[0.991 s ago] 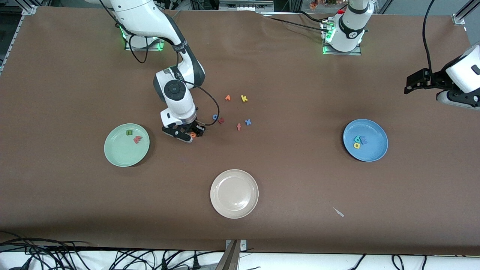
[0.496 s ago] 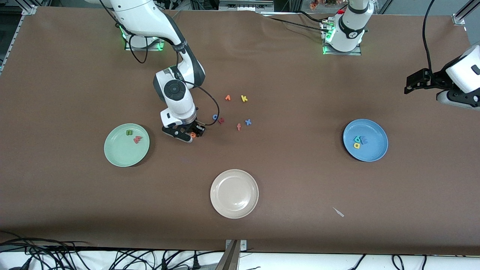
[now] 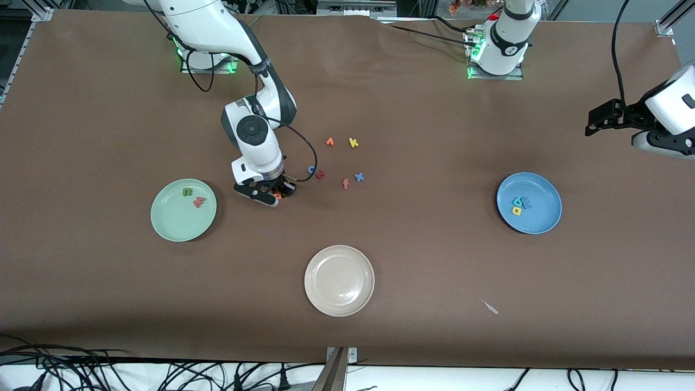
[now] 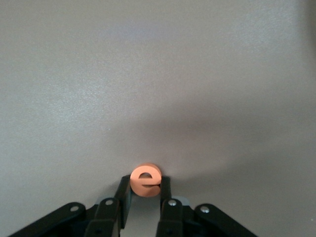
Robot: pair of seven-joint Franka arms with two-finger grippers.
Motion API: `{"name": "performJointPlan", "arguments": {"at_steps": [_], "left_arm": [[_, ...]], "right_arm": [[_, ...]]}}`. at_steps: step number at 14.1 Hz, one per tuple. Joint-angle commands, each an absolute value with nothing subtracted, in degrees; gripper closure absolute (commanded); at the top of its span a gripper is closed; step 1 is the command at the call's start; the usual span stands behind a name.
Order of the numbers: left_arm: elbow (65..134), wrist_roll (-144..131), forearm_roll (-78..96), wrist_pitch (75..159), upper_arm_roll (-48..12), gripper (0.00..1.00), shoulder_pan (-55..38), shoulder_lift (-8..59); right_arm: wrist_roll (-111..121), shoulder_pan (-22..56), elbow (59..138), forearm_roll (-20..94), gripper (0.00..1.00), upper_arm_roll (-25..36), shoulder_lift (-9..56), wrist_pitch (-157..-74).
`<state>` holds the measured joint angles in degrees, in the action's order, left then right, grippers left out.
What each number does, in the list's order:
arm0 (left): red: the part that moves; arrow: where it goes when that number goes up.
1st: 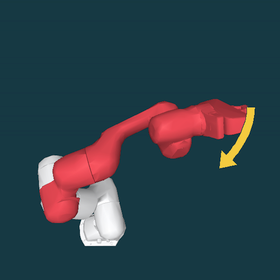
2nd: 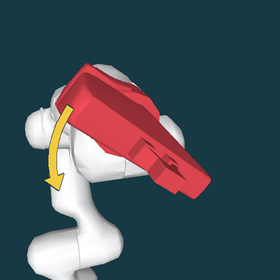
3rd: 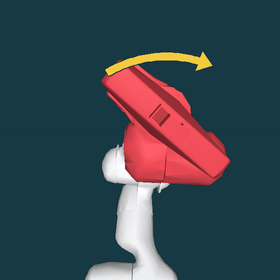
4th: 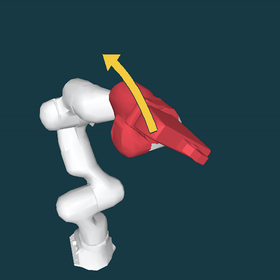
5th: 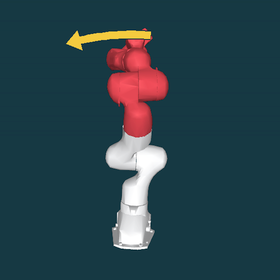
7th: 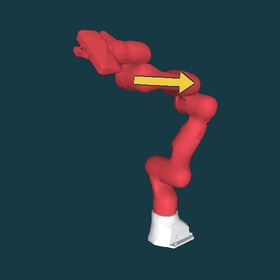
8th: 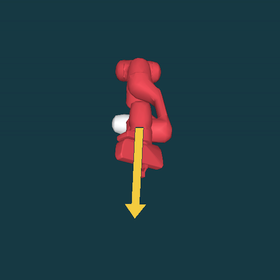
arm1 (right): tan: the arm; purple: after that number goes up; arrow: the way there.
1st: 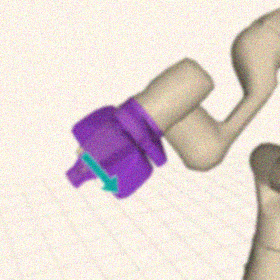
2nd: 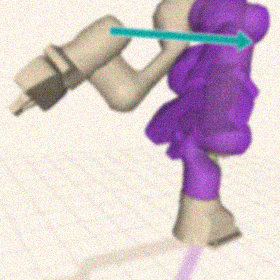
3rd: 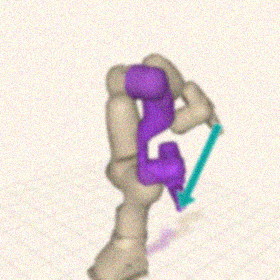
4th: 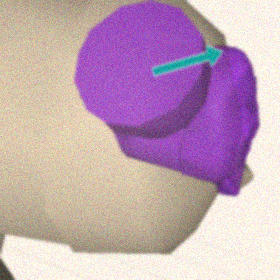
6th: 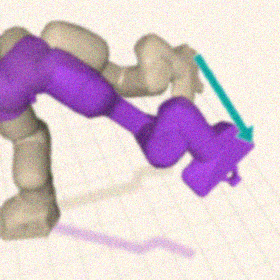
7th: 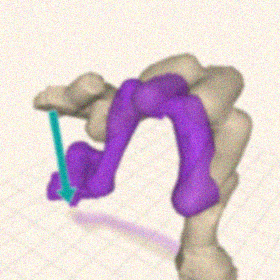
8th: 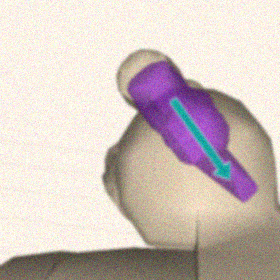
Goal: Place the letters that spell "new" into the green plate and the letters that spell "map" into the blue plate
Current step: 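Grasp the orange e with the right gripper, then place the orange e on the green plate with the right gripper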
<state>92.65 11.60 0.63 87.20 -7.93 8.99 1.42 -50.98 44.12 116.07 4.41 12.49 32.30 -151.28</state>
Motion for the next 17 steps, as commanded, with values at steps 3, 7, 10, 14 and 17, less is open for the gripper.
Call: {"name": "performJointPlan", "arguments": {"at_steps": [3, 7, 10, 14, 17], "left_arm": [[92.9, 12.4, -0.6, 87.5, -8.0, 0.00, 9.0, 1.1], [92.9, 12.4, -0.6, 87.5, -8.0, 0.00, 9.0, 1.1], [92.9, 12.4, -0.6, 87.5, -8.0, 0.00, 9.0, 1.0], [92.9, 12.4, -0.6, 87.5, -8.0, 0.00, 9.0, 1.1], [93.0, 12.4, -0.6, 87.5, -8.0, 0.00, 9.0, 1.1]], "right_arm": [[-42.4, 44.2, 115.0, 5.2, 0.79, 16.5, 29.9, -144.3], [-28.9, 44.1, 111.2, 5.2, 0.79, 23.4, 27.3, -132.7], [-13.3, 44.1, 110.9, 5.2, 0.79, 30.4, 25.9, -129.3], [0.9, 43.8, 112.9, 5.4, 0.79, 36.9, 23.8, -128.0], [4.5, 41.3, 115.2, 7.5, 0.65, 37.0, 22.1, -128.2]]}}
